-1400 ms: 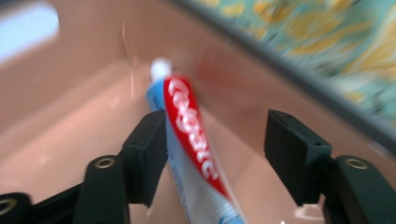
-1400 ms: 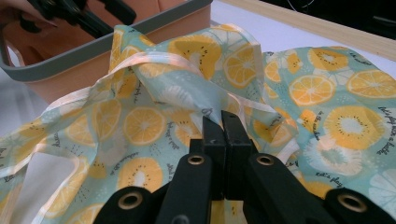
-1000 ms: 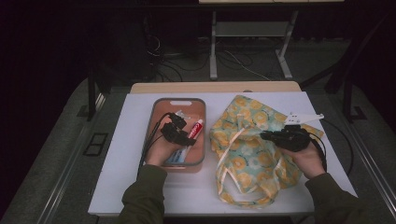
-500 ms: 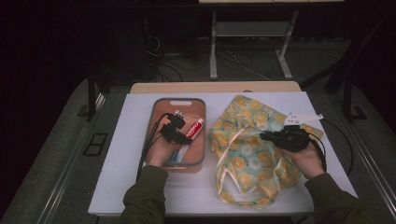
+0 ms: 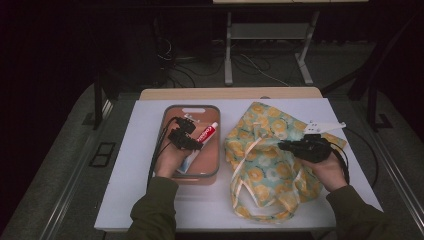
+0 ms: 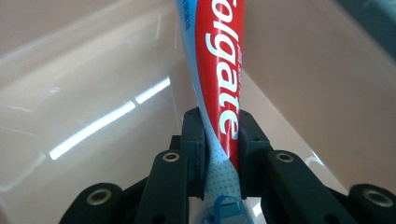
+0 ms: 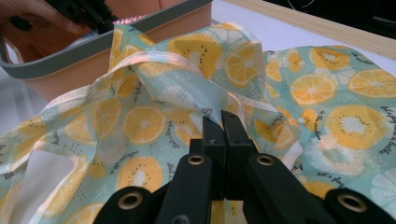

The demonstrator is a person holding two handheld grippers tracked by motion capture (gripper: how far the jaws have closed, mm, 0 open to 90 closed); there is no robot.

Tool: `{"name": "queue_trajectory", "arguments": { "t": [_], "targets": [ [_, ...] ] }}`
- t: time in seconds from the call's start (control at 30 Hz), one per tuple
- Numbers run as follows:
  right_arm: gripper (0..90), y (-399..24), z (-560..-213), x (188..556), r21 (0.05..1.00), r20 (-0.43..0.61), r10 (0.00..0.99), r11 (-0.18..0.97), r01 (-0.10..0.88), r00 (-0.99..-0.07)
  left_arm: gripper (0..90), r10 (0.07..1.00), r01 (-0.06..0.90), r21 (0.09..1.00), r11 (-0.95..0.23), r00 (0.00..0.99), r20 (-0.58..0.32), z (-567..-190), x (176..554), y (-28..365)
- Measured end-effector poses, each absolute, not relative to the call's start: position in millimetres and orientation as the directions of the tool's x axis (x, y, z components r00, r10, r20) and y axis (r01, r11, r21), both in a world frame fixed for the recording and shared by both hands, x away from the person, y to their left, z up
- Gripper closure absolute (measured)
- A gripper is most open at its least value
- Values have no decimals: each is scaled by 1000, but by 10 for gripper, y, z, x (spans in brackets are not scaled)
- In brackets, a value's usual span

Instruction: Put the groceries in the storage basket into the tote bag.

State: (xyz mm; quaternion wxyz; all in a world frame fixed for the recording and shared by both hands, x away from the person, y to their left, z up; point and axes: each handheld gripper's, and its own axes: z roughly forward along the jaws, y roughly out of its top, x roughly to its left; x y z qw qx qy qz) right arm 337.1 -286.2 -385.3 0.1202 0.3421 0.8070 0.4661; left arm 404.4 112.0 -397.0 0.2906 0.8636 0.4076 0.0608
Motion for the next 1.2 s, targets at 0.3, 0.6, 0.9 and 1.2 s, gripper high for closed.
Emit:
{"name": "queue_trajectory", "arguments": {
  "t": [0.3,0.6,0.9,1.2],
  "targets": [
    [896,-2880,-3847,3374,838,124,673,323,440,-729,761,705,602,632,-488,699,-122,-3608,3918,1258],
    [896,-2880,-3852,3381,837,123,678,322,443,-725,762,633,523,684,-508,766,-116,-3368,3773,1099],
    [896,-2887,-3851,3383,837,125,681,318,445,-722,762,520,450,695,-561,845,-127,-3297,3562,706],
    [896,-2896,-3850,3385,838,124,684,316,445,-719,762,414,392,689,-610,899,-145,-3354,3373,225]
  ]
}}
